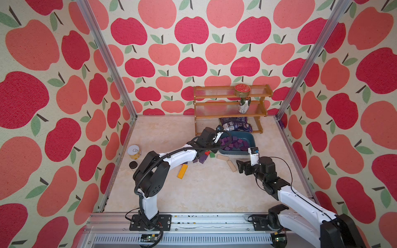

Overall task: Pick purple bricks into the storage bin
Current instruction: Place the building block in the storage box.

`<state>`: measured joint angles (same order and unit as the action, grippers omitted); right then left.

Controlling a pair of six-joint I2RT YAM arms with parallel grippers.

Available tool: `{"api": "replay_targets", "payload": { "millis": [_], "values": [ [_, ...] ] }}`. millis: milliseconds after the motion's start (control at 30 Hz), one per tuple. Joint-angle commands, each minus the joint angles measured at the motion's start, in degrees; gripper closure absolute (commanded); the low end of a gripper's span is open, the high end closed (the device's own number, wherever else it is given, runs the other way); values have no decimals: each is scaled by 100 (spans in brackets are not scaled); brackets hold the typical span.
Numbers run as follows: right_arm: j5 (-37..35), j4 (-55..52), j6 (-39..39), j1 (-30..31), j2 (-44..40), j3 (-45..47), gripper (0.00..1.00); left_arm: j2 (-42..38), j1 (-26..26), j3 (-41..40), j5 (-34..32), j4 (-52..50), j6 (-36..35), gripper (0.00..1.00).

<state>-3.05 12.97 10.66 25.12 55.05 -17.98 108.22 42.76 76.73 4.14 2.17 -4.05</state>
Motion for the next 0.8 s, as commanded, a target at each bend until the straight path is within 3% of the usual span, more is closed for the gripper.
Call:
{"api": "replay_targets", "payload": {
  "millis": [0,367,400,500,633,767],
  "values": [
    [-220,144,96,36,14,100,1,292,47,418,179,-272,-114,77],
    [-523,158,163,36,130,97,1,1065,144,1318,317,-562,-119,77],
    [-545,161,167,36,139,85,1,1090,158,1372,332,-569,-117,74],
    [-548,187,164,36,156,87,1,1138,225,1505,112,-604,-144,42],
    [-623,159,178,36,171,78,1,1208,272,1682,-79,-711,-217,19],
    [-635,158,181,23,172,77,1,1143,345,1724,-294,-781,-217,4]
  ]
}}
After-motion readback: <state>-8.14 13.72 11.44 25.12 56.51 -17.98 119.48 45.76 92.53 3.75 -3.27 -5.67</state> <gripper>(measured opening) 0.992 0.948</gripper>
